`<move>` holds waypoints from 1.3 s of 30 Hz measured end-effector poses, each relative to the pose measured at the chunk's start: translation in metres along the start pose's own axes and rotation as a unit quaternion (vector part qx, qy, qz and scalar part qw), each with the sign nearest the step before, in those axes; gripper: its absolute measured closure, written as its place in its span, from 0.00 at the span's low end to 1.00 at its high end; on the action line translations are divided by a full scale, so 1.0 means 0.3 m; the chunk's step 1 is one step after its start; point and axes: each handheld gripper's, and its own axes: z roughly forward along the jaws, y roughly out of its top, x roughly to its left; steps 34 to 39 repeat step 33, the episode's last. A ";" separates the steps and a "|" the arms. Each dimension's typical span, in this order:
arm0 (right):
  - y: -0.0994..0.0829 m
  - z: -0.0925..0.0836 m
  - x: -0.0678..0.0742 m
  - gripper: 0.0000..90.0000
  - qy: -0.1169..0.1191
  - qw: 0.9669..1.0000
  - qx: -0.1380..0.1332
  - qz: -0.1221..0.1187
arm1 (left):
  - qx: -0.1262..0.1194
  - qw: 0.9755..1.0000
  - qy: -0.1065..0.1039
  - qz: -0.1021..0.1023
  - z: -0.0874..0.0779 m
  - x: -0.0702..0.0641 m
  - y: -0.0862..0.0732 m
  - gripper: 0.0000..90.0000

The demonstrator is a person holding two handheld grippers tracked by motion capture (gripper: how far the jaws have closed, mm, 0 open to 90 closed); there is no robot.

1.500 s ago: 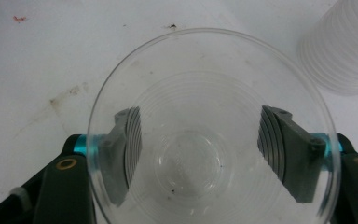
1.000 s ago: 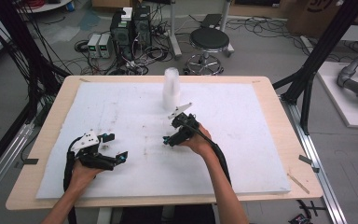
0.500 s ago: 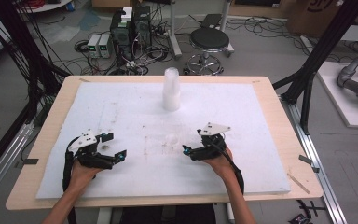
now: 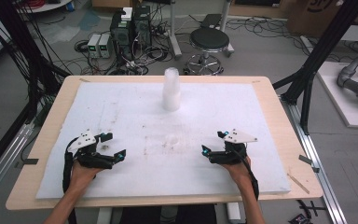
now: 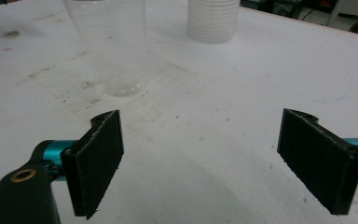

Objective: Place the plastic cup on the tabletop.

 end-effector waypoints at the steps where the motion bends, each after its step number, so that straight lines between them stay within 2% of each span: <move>1: -0.003 -0.004 -0.003 0.16 0.000 1.000 -0.004 0.003 | -0.002 1.000 -0.001 0.000 -0.001 0.000 0.000 0.02; 5: -0.010 -0.011 -0.009 0.16 -0.012 1.000 -0.019 0.008 | -0.006 1.000 0.001 0.005 -0.004 -0.003 -0.002 0.02; 11: -0.023 -0.016 -0.020 0.16 -0.027 0.999 -0.024 0.024 | -0.008 1.000 0.002 0.004 -0.004 -0.003 -0.002 0.02; 20: -0.049 -0.035 -0.016 0.16 -0.046 0.998 -0.035 0.031 | -0.011 1.000 0.001 0.003 -0.006 -0.001 -0.003 0.02; 23: -0.052 -0.038 -0.017 0.16 -0.048 0.997 -0.043 0.033 | -0.012 1.000 0.001 -0.002 -0.006 0.000 -0.003 0.02; 29: -0.054 -0.037 -0.019 0.16 -0.047 0.997 -0.040 0.038 | -0.017 1.000 0.004 0.011 -0.009 -0.009 -0.006 0.02; 33: -0.054 -0.036 -0.013 0.17 -0.054 0.997 -0.040 0.034 | -0.019 1.000 0.007 0.002 -0.012 -0.004 -0.006 0.02; 39: -0.054 -0.036 -0.013 0.17 -0.054 0.997 -0.040 0.034 | -0.019 1.000 0.007 0.002 -0.012 -0.004 -0.006 0.02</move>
